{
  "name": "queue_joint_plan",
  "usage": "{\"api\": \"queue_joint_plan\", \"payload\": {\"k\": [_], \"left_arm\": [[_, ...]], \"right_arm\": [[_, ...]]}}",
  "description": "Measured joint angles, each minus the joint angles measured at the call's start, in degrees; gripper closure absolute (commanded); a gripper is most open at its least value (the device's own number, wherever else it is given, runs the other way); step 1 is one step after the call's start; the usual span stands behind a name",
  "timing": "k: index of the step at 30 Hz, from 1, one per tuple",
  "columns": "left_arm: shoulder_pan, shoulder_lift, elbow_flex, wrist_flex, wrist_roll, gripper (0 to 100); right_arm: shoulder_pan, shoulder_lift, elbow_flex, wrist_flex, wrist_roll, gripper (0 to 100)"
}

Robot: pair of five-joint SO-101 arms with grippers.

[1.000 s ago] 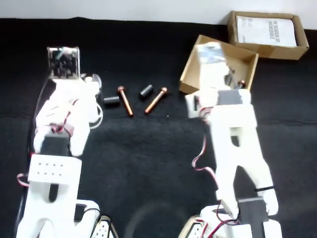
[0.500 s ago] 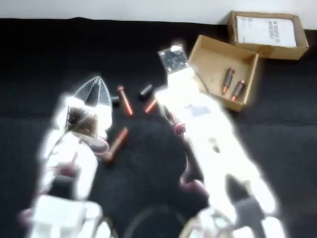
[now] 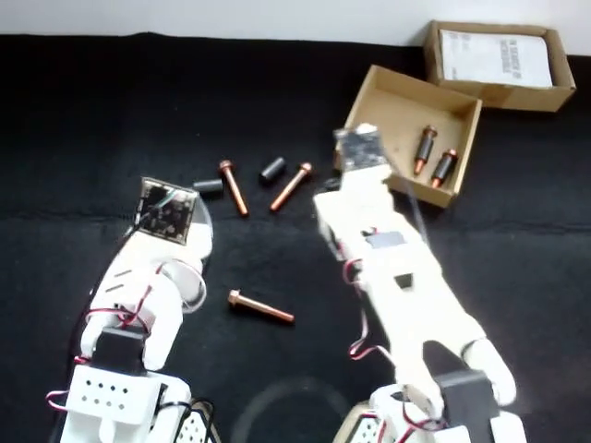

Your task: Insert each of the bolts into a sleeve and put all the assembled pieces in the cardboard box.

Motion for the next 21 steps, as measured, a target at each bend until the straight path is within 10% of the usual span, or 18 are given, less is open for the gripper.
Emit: {"api": "queue_joint_plan", "payload": {"k": [6, 13, 21], "left_arm": [[3.3, 0.0, 0.0, 16.4, 4.5, 98], [18.8, -0.1, 0.0, 22.5, 20.0, 72], [22.5, -0.1, 0.1, 20.8, 31.5, 80]], "right_arm": [[4.0, -6.8, 4.2, 0.0, 0.0, 99.1], [4.7, -7.1, 6.3, 0.0, 0.0, 99.1], [4.8, -7.5, 6.7, 0.0, 0.0, 99.1]]}}
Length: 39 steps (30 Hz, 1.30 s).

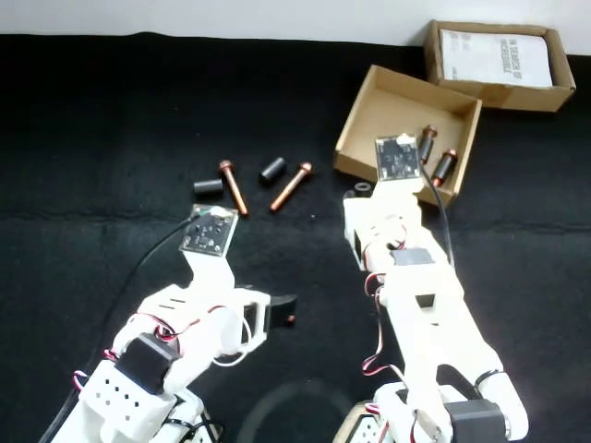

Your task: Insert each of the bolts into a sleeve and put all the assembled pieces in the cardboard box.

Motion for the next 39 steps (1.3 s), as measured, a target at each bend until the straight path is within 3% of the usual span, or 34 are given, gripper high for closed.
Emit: {"api": "queue_joint_plan", "payload": {"k": [8, 17, 29, 39], "left_arm": [[-2.0, 1.8, 2.7, -4.6, 2.5, 80], [-8.9, 25.7, -2.5, -7.6, 8.4, 81], [-9.1, 51.4, -30.0, 12.0, 17.1, 81], [-9.1, 59.9, -37.6, 15.7, 20.6, 81]], "right_arm": [[0.0, 0.0, 0.0, 0.0, 0.0, 99.1], [0.0, 0.0, 0.0, 2.7, -0.3, 99.1], [0.0, 0.0, 0.0, 2.8, -3.2, 99.1], [0.0, 0.0, 0.0, 2.8, -3.2, 99.1]]}}
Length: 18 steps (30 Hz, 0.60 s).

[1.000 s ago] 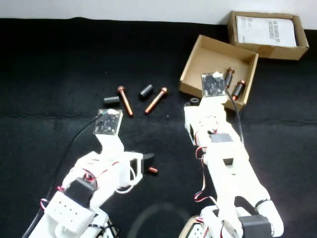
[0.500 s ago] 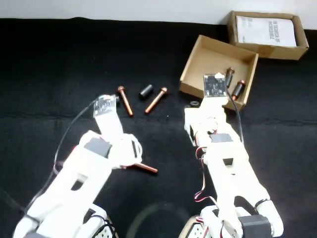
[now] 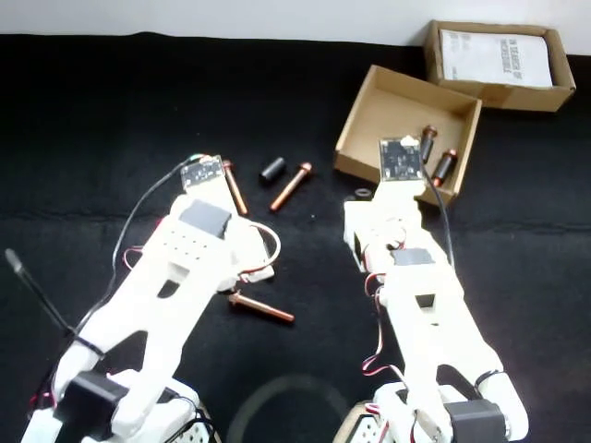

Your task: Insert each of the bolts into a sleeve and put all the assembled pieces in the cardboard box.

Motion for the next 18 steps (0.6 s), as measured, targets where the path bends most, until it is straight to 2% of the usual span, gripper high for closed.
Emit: {"api": "queue_joint_plan", "payload": {"k": [18], "left_arm": [[0.0, 10.3, 0.0, 0.0, 2.9, 81]], "right_arm": [[0.0, 0.0, 0.0, 0.0, 0.0, 99.1]]}}
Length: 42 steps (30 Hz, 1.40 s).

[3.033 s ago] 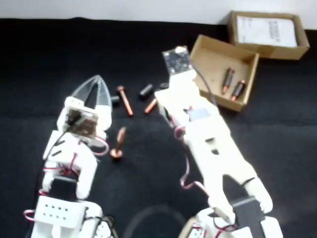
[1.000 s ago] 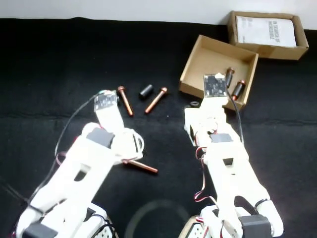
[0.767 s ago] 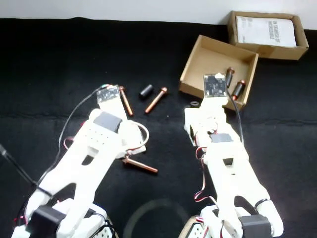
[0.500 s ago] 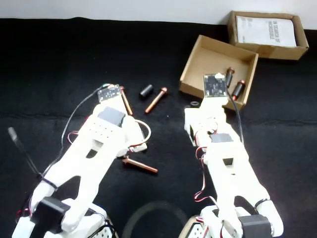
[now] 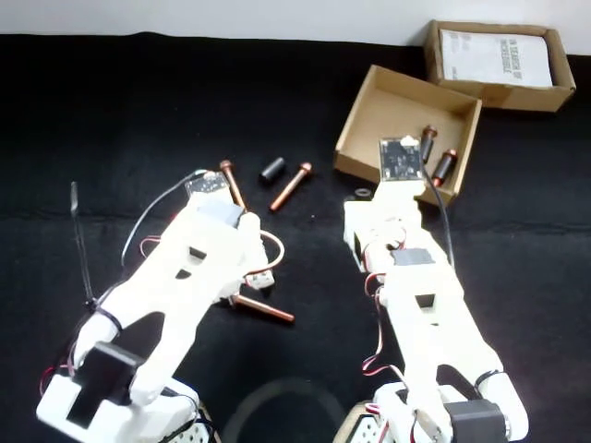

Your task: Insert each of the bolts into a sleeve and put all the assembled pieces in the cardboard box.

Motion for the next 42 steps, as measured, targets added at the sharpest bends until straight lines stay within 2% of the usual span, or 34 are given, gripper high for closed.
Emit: {"api": "queue_joint_plan", "payload": {"k": [7, 17, 19, 22, 31, 35, 42], "left_arm": [[0.0, 7.6, -0.4, -0.4, 0.0, 81], [1.9, 14.9, -2.6, -7.2, 2.2, 81], [2.1, 15.6, -3.6, -7.2, 2.2, 84], [2.2, 15.6, -4.0, -7.5, 2.2, 99], [2.6, 15.8, -4.5, -8.2, 2.1, 99], [2.6, 15.9, -6.2, -7.2, -3.6, 99], [2.2, 15.9, -18.9, 2.6, -16.4, 99]], "right_arm": [[0.0, 0.0, 0.0, 0.0, 0.0, 99.1], [0.0, 0.0, 0.0, 1.9, 0.0, 99.1], [0.0, 0.0, -0.2, 4.0, 0.0, 99.1], [0.5, 0.0, -0.7, 5.0, 0.0, 99.1], [3.6, -0.1, -2.5, 5.2, 0.0, 99.1], [3.6, -0.2, -2.5, 5.2, 0.0, 99.1], [2.1, -0.2, -2.5, 5.2, -4.4, 99.1]]}}
